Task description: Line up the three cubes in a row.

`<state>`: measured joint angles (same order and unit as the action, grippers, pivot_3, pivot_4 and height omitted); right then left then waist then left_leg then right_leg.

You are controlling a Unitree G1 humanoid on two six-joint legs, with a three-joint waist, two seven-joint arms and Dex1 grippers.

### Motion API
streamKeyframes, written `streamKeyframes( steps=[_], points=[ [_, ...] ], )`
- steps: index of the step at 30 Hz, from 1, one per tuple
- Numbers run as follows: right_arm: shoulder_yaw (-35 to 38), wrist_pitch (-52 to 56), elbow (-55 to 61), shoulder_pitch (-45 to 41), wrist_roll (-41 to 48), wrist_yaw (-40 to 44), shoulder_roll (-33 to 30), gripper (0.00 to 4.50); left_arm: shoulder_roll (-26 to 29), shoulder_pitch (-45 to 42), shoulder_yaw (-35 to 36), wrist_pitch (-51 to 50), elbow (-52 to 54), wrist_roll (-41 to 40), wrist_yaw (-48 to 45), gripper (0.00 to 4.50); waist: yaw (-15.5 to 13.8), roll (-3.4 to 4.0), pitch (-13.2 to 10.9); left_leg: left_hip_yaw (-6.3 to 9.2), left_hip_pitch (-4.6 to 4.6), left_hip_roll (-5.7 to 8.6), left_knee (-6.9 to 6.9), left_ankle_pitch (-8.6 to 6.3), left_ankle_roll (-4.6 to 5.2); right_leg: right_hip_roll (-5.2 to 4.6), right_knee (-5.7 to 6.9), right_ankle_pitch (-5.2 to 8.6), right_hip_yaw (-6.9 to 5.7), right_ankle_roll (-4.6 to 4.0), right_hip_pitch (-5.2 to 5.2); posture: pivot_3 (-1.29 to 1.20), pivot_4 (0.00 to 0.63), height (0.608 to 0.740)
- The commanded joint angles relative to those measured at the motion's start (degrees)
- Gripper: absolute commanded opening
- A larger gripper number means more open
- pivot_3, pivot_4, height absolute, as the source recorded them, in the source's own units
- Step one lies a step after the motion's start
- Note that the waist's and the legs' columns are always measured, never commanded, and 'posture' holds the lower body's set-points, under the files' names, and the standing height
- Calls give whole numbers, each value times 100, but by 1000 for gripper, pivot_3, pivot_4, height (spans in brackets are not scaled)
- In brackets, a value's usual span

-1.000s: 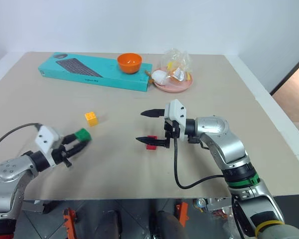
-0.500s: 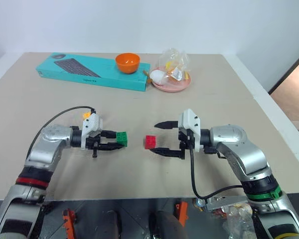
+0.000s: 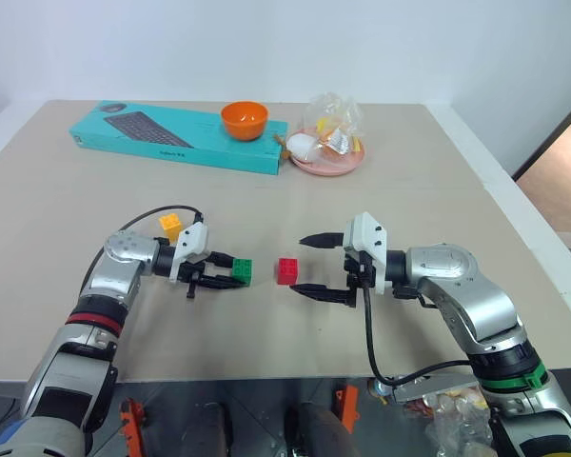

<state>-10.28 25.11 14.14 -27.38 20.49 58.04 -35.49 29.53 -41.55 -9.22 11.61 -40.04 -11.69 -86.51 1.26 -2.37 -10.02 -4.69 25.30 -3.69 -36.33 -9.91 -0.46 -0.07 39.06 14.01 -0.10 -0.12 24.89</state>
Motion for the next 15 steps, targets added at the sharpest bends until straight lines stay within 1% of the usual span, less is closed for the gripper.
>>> streamKeyframes(
  steps=[1, 8, 15],
  points=[
    [204, -46, 256, -6, 52, -50, -59, 4500, -79, -205, 50, 328, -86, 93, 61, 1317, -2, 0, 0, 0, 0, 0, 0, 0, 0, 0, 0, 0, 0, 0, 0, 0, 150, 740],
    [194, -53, 224, -36, 57, -71, -69, 4500, -204, -297, 106, 518, -282, 172, 147, 1317, 0, 0, 0, 0, 1, 0, -7, 0, 0, 0, 1, -4, 1, 4, -2, 0, 150, 740],
    [204, -60, 240, 23, 69, -70, -101, 4500, -158, -377, 108, 525, -440, 234, 132, 1317, 0, 0, 0, 1, 1, 0, -8, 0, 0, 0, 2, -4, 0, 4, -3, 0, 150, 740]
  ],
)
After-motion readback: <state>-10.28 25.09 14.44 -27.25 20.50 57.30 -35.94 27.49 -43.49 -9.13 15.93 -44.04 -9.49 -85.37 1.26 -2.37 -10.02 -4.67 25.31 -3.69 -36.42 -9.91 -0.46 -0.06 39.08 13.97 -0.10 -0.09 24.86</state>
